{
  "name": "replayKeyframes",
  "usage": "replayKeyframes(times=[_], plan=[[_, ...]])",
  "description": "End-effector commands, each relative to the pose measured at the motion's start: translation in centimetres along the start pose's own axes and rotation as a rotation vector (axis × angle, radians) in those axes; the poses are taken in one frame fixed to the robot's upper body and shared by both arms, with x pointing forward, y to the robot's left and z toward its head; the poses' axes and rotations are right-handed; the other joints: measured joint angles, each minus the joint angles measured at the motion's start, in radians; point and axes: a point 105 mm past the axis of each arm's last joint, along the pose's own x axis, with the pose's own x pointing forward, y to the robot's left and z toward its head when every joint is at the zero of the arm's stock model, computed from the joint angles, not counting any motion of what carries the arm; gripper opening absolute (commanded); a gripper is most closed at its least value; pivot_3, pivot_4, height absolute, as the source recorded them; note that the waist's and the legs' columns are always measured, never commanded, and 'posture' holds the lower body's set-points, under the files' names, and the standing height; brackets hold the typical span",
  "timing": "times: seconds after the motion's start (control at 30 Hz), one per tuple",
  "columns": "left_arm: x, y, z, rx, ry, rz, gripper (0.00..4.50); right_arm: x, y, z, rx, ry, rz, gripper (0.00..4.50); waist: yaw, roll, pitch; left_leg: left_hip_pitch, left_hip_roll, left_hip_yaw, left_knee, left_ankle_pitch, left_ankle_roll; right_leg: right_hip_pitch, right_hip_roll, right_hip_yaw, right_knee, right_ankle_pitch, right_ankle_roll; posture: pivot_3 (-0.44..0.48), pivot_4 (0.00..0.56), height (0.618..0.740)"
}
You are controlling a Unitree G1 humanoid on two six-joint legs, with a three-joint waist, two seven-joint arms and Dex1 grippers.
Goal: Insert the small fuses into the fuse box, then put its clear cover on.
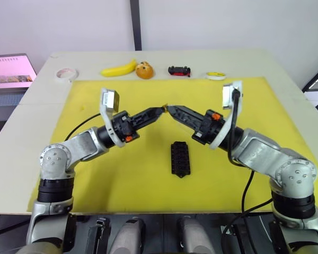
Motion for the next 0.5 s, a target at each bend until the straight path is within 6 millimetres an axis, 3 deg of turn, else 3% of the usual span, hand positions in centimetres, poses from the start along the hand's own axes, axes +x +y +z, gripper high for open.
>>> replayKeyframes(times=[0.03,0.5], plan=[[0.16,-0.73,0.04,0.02,-0.002,-0.034,0.0,-0.05,0.84,0.37,-0.027,-0.005,0.028,0.9,0.0,0.0,0.0,0.0,0.0,0.0,0.0,0.0,0.0,0.0,0.0,0.0,0.0,0.0,0.0,0.0,0.15,0.74],[0.01,-0.54,0.02,0.013,-0.012,-0.035,0.0,-0.09,0.89,0.21,-0.018,-0.003,0.028,0.9,0.0,0.0,0.0,0.0,0.0,0.0,0.0,0.0,0.0,0.0,0.0,0.0,0.0,0.0,0.0,0.0,0.15,0.74]])
